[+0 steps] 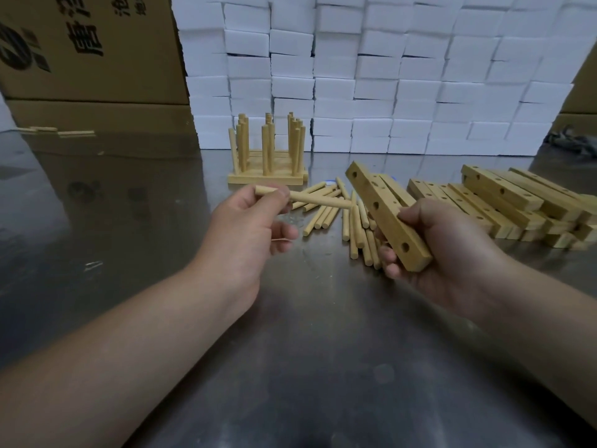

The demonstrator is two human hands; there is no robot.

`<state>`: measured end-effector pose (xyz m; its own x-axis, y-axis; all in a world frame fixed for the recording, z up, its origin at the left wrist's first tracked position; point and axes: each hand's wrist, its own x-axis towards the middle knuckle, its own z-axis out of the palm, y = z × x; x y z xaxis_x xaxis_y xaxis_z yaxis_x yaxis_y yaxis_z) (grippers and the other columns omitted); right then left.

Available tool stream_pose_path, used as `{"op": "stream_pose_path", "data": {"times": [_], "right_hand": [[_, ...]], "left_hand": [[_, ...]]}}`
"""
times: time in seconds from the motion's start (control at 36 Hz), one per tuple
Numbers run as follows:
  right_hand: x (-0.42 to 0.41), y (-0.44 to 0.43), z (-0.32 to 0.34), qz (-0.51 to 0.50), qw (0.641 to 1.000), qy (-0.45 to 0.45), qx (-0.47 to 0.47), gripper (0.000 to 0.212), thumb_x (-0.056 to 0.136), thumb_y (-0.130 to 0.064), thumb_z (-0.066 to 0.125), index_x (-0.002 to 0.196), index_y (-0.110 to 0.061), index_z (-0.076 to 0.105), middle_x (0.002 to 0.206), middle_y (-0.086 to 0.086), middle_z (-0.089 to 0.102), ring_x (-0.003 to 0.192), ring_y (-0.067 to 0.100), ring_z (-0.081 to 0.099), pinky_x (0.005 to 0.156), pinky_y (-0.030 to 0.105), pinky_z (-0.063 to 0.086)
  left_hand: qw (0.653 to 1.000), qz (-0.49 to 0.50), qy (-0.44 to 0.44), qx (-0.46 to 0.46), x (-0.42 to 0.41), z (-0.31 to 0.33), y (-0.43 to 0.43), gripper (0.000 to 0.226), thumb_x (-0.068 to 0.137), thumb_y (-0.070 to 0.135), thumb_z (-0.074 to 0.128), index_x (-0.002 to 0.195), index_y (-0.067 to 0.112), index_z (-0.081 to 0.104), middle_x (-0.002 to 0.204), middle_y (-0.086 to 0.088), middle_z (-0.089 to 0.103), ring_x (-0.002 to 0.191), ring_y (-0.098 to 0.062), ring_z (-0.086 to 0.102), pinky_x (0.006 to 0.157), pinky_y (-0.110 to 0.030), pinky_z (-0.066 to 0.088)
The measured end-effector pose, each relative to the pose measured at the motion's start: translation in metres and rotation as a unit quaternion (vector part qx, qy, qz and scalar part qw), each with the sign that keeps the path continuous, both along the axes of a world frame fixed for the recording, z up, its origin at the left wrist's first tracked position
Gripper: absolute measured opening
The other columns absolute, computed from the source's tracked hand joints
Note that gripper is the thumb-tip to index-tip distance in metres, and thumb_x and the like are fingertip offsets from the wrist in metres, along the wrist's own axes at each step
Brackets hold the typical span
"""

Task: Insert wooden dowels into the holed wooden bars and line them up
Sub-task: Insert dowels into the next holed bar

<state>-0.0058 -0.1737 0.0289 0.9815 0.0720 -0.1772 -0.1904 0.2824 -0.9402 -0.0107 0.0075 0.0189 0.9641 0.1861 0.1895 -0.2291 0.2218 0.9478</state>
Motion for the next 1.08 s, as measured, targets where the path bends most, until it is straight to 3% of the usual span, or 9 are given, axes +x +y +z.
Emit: {"op": "stream_pose_path", "data": {"times": [0.08, 0.22, 0.5, 0.67, 0.81, 0.89, 1.08], "right_hand": [[0.0, -0.001, -0.001, 0.026, 1.0, -0.008, -0.005, 0.02, 0.088, -0.012, 0.039, 0.089, -0.002, 0.056, 0.065, 0.011, 0.057, 0.041, 0.016, 0.049, 0.036, 0.023, 0.042], [0.003, -0.003, -0.007, 0.089, 0.996, -0.014, 0.001, 0.028, 0.088, -0.013, 0.035, 0.103, -0.001, 0.054, 0.069, 0.011, 0.06, 0.045, 0.017, 0.053, 0.039, 0.026, 0.044], [0.001, -0.003, -0.009, 0.145, 0.989, -0.024, -0.035, 0.027, 0.095, -0.031, 0.041, 0.092, -0.01, 0.058, 0.061, 0.006, 0.058, 0.046, 0.016, 0.052, 0.038, 0.025, 0.043], [-0.001, 0.0, -0.01, 0.194, 0.978, -0.036, -0.065, 0.019, 0.094, -0.026, 0.042, 0.098, -0.012, 0.054, 0.06, 0.006, 0.054, 0.043, 0.014, 0.047, 0.036, 0.023, 0.038], [-0.002, 0.0, -0.011, 0.209, 0.974, -0.052, -0.073, 0.019, 0.094, -0.027, 0.044, 0.103, -0.018, 0.058, 0.063, 0.006, 0.056, 0.045, 0.014, 0.049, 0.038, 0.023, 0.039], [-0.002, 0.001, -0.013, 0.208, 0.974, -0.055, -0.066, 0.028, 0.092, -0.026, 0.046, 0.116, -0.018, 0.057, 0.063, 0.005, 0.057, 0.044, 0.013, 0.05, 0.038, 0.021, 0.039], [-0.003, 0.003, -0.012, 0.201, 0.974, -0.072, -0.072, 0.045, 0.075, -0.03, 0.057, 0.119, -0.017, 0.06, 0.071, 0.006, 0.065, 0.044, 0.006, 0.056, 0.037, 0.018, 0.04]], "left_hand": [[1.0, -0.003, -0.002, -0.011, 0.0, 0.0, -0.001, 0.017, 0.09, 0.015, 0.054, 0.077, 0.02, 0.062, 0.069, 0.004, 0.064, 0.046, -0.01, 0.056, 0.046, -0.02, 0.047], [0.999, 0.008, -0.021, -0.024, 0.001, 0.001, 0.002, 0.015, 0.093, 0.015, 0.05, 0.082, 0.019, 0.059, 0.069, 0.005, 0.07, 0.048, -0.011, 0.06, 0.047, -0.021, 0.049], [0.999, 0.03, -0.03, -0.005, 0.007, 0.0, 0.004, 0.009, 0.095, 0.018, 0.047, 0.09, 0.02, 0.055, 0.075, 0.009, 0.071, 0.057, -0.013, 0.067, 0.048, -0.02, 0.05], [0.996, 0.063, -0.051, 0.035, 0.005, 0.0, 0.001, 0.013, 0.094, 0.016, 0.048, 0.085, 0.022, 0.055, 0.084, 0.006, 0.068, 0.056, -0.011, 0.066, 0.047, -0.017, 0.049], [0.989, 0.076, -0.081, 0.098, 0.002, -0.001, 0.0, 0.014, 0.094, 0.016, 0.048, 0.083, 0.023, 0.053, 0.065, 0.02, 0.064, 0.052, -0.006, 0.062, 0.047, -0.015, 0.047], [0.984, 0.086, -0.093, 0.127, 0.001, -0.002, 0.0, 0.015, 0.094, 0.018, 0.047, 0.082, 0.026, 0.052, 0.063, 0.021, 0.062, 0.051, -0.003, 0.06, 0.048, -0.014, 0.047], [0.979, 0.09, -0.098, 0.153, 0.001, -0.003, 0.0, 0.016, 0.093, 0.015, 0.049, 0.085, 0.028, 0.054, 0.06, 0.019, 0.061, 0.051, -0.004, 0.06, 0.048, -0.016, 0.045]]}}
